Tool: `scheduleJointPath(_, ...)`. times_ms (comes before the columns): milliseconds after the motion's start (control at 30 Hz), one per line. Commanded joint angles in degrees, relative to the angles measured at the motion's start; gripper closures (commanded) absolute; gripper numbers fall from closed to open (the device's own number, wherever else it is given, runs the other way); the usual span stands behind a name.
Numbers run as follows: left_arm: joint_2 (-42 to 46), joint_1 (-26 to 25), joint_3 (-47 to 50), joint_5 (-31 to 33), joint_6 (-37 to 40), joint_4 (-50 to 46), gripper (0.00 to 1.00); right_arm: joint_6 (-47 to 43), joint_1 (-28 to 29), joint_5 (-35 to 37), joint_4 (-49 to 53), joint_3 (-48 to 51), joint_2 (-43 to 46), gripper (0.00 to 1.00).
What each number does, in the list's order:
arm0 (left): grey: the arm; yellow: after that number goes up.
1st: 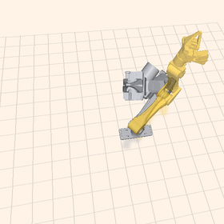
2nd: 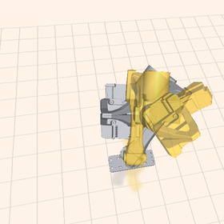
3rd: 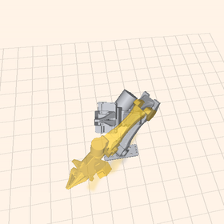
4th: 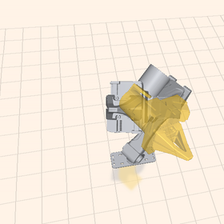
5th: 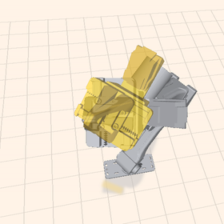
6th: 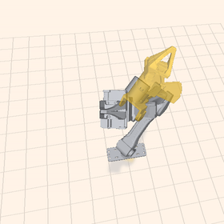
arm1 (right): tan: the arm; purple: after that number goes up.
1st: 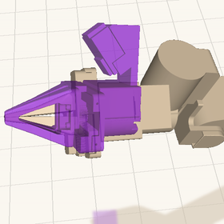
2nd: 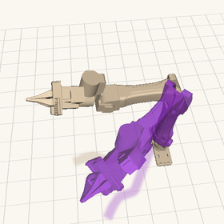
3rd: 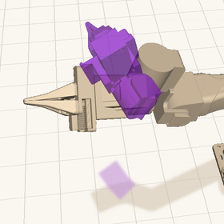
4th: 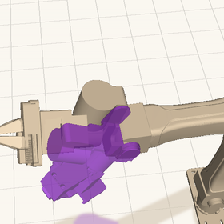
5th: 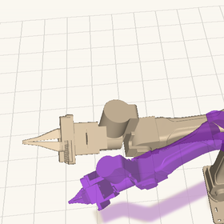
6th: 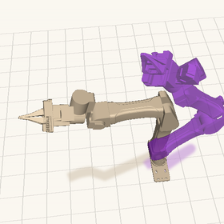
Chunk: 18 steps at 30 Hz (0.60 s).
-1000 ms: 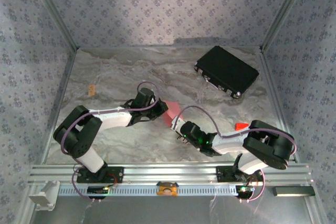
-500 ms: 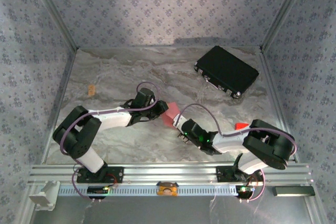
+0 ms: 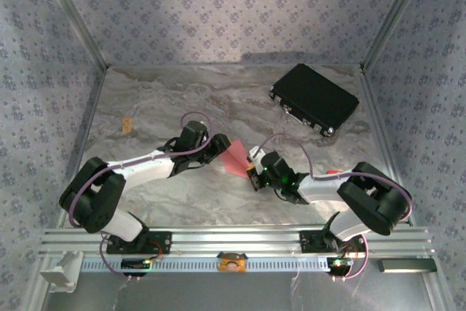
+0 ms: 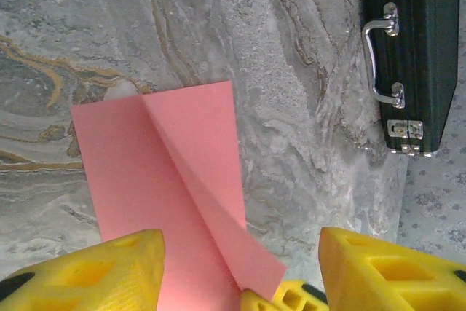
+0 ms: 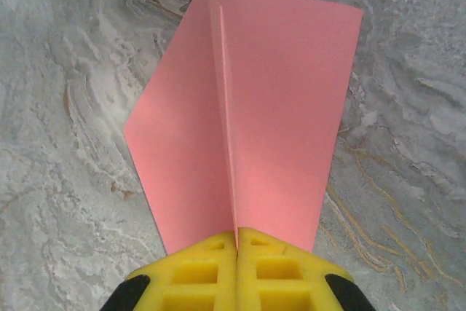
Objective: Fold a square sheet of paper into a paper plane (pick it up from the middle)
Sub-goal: Fourth fold the wing at the center of the table.
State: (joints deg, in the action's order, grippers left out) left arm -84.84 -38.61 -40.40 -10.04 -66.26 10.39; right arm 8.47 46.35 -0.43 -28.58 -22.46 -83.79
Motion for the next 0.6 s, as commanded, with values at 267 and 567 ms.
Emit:
scheduleJointPath(267, 0.6, 0.4, 0.8, 0.7, 0.6, -0.9, 0.42, 14.0, -7.2, -19.5, -2.0, -2.9, -2.9, 1.00)
scheduleJointPath(567, 0.2, 0.4, 0.9, -0.2, 0.6, 0.1, 0.43, 15.8, -9.3, -23.8, -1.9, -4.3, -5.0, 1.00)
